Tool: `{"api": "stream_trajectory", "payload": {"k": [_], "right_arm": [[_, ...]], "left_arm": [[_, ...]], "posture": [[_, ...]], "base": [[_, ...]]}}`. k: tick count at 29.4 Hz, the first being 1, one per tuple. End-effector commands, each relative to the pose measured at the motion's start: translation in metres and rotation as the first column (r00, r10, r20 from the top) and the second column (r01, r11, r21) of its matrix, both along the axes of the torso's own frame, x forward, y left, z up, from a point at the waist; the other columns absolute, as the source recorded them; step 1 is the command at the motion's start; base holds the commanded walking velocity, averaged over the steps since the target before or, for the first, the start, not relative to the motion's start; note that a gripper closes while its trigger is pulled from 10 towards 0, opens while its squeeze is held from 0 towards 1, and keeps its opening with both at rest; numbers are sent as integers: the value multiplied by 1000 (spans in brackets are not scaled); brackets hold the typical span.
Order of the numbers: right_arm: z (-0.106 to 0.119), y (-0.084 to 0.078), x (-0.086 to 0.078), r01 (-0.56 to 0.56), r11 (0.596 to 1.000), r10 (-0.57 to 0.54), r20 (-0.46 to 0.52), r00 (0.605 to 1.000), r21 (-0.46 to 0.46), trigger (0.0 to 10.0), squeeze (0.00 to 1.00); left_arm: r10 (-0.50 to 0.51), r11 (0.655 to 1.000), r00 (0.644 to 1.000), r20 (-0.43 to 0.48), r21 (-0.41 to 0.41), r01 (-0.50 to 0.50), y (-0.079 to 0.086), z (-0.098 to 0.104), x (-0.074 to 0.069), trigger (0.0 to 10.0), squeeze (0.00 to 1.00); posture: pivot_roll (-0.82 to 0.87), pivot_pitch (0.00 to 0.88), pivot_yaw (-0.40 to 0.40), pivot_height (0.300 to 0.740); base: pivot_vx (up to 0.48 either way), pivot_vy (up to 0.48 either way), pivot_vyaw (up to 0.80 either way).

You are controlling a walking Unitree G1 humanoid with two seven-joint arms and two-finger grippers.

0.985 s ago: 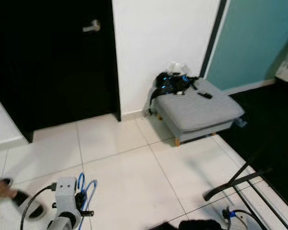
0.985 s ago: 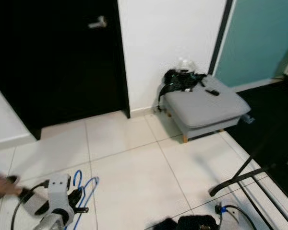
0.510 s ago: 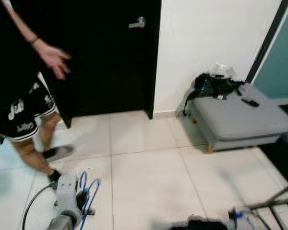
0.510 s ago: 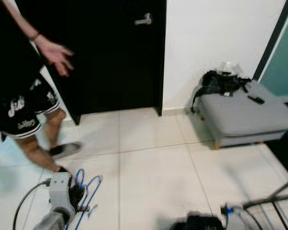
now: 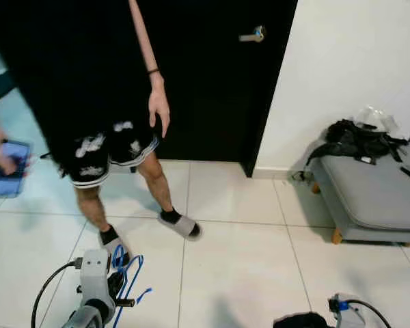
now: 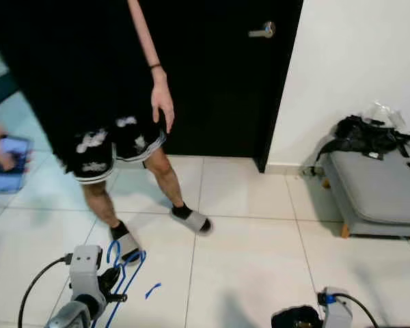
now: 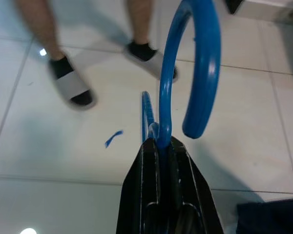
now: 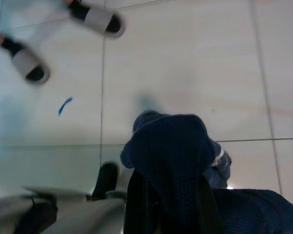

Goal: Hang hanger

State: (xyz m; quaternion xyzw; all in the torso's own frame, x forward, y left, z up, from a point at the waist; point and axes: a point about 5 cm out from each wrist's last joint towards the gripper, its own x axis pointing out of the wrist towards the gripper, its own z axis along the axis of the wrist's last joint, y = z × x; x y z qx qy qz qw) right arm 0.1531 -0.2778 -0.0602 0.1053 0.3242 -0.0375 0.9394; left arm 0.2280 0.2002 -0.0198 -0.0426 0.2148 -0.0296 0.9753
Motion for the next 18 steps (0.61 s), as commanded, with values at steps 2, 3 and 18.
{"api": "stream_trajectory", "payload": {"k": [2,3,18], "right_arm": [[1,2,3,-3,1000,2,15,1000,10,10000,0],[1,2,3,-3,1000,3,16,1000,11,10000,0],[5,-3,4,30,999,-32,56,998,45,10000,0]], "left_arm": [[12,1000,1000,-21,3,-12,5,-5,-6,10000,0],[12,1000,1000,-22,3,-12,5,-5,-6,10000,0],[9,1000,1000,-17,-1,-9,1,-5,-6,10000,0]], "posture": [[61,68,-16,740],[61,68,-16,740],[59,70,-21,740]], "base": [[0,0,731],[0,0,731],[0,0,475]]}}
